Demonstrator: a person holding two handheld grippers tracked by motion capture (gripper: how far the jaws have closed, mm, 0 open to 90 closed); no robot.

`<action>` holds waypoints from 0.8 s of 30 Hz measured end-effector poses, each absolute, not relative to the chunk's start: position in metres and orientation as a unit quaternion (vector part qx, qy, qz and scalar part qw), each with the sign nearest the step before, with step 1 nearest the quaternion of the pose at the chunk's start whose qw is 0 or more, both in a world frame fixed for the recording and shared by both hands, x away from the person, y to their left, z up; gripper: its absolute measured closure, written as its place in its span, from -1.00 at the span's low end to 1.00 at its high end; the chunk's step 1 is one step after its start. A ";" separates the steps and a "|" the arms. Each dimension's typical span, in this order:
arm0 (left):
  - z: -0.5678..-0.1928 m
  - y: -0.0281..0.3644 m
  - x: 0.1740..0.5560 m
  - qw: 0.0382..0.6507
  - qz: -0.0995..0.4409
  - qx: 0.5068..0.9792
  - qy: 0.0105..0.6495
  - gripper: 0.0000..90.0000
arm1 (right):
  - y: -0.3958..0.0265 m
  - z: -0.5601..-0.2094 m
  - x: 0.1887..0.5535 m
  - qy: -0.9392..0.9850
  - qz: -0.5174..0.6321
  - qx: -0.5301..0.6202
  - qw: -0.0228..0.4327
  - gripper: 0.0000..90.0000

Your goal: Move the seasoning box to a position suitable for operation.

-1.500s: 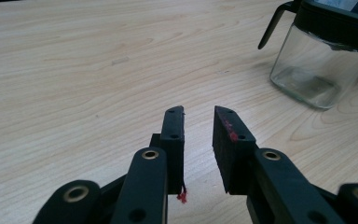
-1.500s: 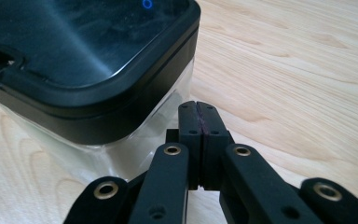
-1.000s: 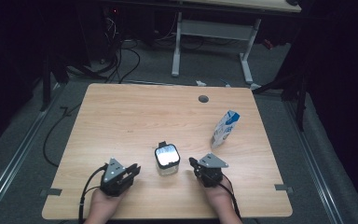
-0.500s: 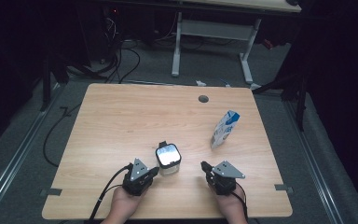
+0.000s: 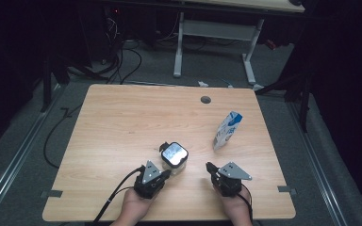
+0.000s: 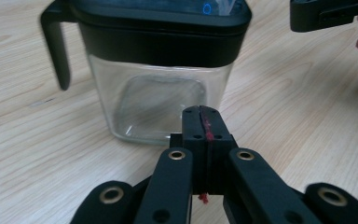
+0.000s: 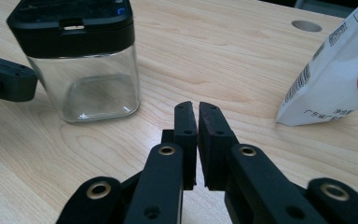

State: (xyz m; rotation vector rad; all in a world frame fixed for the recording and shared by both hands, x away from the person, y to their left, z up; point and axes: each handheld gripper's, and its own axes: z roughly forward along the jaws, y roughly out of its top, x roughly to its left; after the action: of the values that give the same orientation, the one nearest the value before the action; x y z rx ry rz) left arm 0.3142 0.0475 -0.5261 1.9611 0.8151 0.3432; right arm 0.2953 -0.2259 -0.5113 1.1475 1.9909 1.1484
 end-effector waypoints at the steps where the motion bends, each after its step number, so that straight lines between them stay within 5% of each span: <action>1: -0.527 0.044 0.314 0.475 0.139 0.803 0.332 1.00 | -0.226 -0.511 0.295 0.743 0.428 0.429 0.282 0.91; 11: -0.518 0.062 0.313 0.480 0.143 0.798 0.335 0.90 | -0.229 -0.512 0.296 0.744 0.431 0.431 0.274 0.82; 24: -0.482 0.097 0.346 0.497 0.192 0.764 0.364 1.00 | -0.228 -0.514 0.300 0.739 0.432 0.448 0.260 0.95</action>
State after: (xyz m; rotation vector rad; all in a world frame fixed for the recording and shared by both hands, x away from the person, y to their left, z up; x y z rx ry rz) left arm 0.3456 0.0972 -0.4816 1.8503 0.8809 0.4650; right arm 0.3003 -0.2283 -0.5139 1.2133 2.0014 1.1696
